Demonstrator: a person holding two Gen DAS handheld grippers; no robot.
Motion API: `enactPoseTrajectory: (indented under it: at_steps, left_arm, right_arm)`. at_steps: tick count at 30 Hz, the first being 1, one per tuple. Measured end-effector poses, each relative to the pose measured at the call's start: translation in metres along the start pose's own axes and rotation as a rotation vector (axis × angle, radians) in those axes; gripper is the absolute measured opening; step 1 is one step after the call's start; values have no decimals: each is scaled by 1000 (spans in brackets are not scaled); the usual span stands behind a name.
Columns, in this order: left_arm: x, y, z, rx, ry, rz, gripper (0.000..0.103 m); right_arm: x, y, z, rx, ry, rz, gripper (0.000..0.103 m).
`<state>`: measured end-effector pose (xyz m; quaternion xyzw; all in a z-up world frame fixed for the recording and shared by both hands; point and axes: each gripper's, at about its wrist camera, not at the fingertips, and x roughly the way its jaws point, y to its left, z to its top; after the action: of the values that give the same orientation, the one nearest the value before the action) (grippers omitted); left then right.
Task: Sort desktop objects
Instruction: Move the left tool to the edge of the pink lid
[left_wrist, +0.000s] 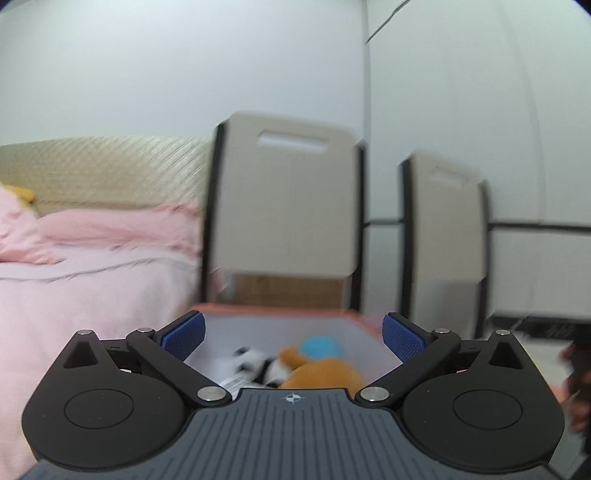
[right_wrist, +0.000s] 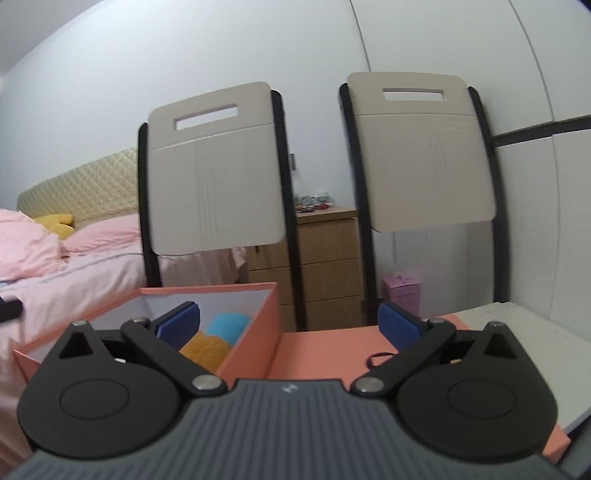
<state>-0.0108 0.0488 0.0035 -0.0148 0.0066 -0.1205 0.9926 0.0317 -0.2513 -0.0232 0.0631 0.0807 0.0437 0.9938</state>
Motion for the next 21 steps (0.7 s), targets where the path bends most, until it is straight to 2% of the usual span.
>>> enactPoseTrajectory:
  at_steps: [2,5,6,9,14,16,21]
  left_arm:
    - [-1,-14,-3,75,-23,-17,103]
    - [4,-29,-2,18,101,-63,103]
    - [6,-34,-1,-34,151,-78,103]
    - [13,-58,-1,-102,281,-95,103]
    - [26,-89,-17,-172,401,-65,103]
    - [32,-88,-26,-269,444,-57,103]
    - [38,-69,-69,-685,519,-67,101]
  right_arm:
    - [-2,-3,-1,1,-2,-8,103]
    - [-8,-8,1,14,-46,1,103]
    - [-10,-10,1,19,-61,2,103]
    - [-14,-13,1,46,-79,-5,103]
    - [-20,-17,2,49,-81,10,103]
    - [-23,-18,3,45,-82,22,103]
    - [-34,-34,7,74,-72,44,103]
